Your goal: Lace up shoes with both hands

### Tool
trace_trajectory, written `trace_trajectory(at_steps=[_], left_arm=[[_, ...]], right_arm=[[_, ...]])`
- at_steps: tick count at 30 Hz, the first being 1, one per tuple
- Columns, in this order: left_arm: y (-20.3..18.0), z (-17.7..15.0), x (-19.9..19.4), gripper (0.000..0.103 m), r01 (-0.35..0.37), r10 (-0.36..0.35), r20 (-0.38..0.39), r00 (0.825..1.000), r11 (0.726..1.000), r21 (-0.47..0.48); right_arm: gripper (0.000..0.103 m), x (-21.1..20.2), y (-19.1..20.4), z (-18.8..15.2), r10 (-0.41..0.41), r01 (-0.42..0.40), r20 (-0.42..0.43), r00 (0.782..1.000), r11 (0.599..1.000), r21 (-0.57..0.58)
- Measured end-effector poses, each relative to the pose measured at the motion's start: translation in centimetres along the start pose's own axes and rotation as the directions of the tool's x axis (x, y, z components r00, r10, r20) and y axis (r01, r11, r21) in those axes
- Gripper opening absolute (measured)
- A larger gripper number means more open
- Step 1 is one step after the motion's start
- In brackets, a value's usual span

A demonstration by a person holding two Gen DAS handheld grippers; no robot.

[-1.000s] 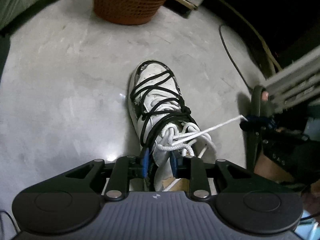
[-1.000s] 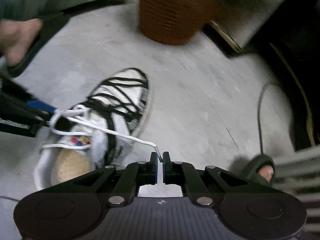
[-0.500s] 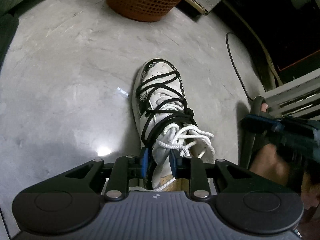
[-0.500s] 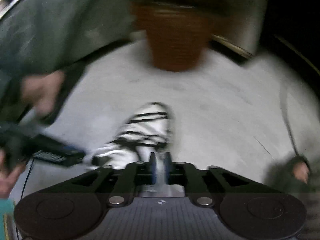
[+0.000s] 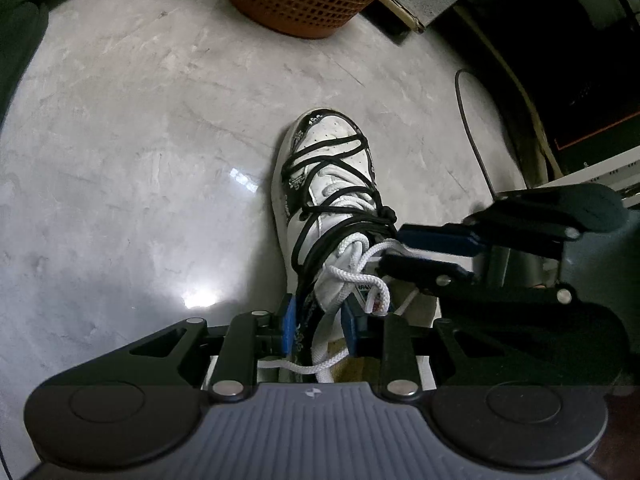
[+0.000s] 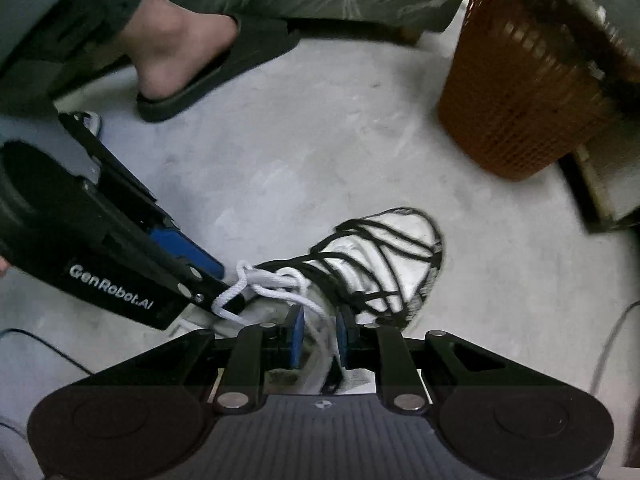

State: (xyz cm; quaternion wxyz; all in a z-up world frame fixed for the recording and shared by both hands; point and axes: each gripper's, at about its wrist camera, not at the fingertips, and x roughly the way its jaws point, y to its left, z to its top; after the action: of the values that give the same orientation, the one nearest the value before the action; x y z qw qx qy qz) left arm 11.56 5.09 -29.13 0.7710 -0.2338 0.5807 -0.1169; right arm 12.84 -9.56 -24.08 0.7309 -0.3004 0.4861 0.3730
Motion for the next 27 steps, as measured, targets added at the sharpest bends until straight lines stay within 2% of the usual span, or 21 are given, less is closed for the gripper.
trace_trajectory(at_steps=[3,5,12,13,14,15,23,27], left_arm=[[0.1,0.0,0.0,0.030,0.005,-0.005,0.001,1.000,1.000,-0.005],[0.1,-0.1,0.0,0.030,0.005,-0.005,0.001,1.000,1.000,-0.005],[0.2,-0.1,0.1,0.031,0.008,-0.008,0.001,1.000,1.000,-0.007],[0.2,-0.1,0.1,0.031,0.008,-0.008,0.001,1.000,1.000,-0.007],[0.3,-0.1,0.1,0.031,0.009,-0.009,0.001,1.000,1.000,-0.007],[0.3,-0.1,0.1,0.031,0.008,-0.008,0.001,1.000,1.000,-0.009],[0.3,-0.1,0.3,0.033,0.013,-0.013,0.003,1.000,1.000,-0.014],[0.4,-0.1,0.2,0.033,0.011,-0.011,0.002,1.000,1.000,-0.015]], right_arm=[[0.019,0.4,-0.7,0.1,0.044,-0.044,0.015,0.999,0.998,-0.037],[0.019,1.1,-0.9,0.3,0.083,-0.084,-0.022,0.996,0.994,-0.064],[0.021,1.7,-0.1,1.1,0.115,-0.122,-0.052,0.992,0.978,-0.169],[0.018,1.7,0.2,1.1,0.114,-0.122,-0.054,0.992,0.974,-0.191],[0.009,1.6,0.5,1.0,0.108,-0.116,-0.049,0.993,0.973,-0.199],[0.008,1.4,0.7,0.9,0.104,-0.111,-0.044,0.994,0.973,-0.205],[0.006,-0.9,0.5,0.3,0.088,-0.087,0.008,0.996,0.989,-0.117],[0.006,-1.2,1.0,0.1,0.073,-0.070,0.015,0.997,0.990,-0.120]])
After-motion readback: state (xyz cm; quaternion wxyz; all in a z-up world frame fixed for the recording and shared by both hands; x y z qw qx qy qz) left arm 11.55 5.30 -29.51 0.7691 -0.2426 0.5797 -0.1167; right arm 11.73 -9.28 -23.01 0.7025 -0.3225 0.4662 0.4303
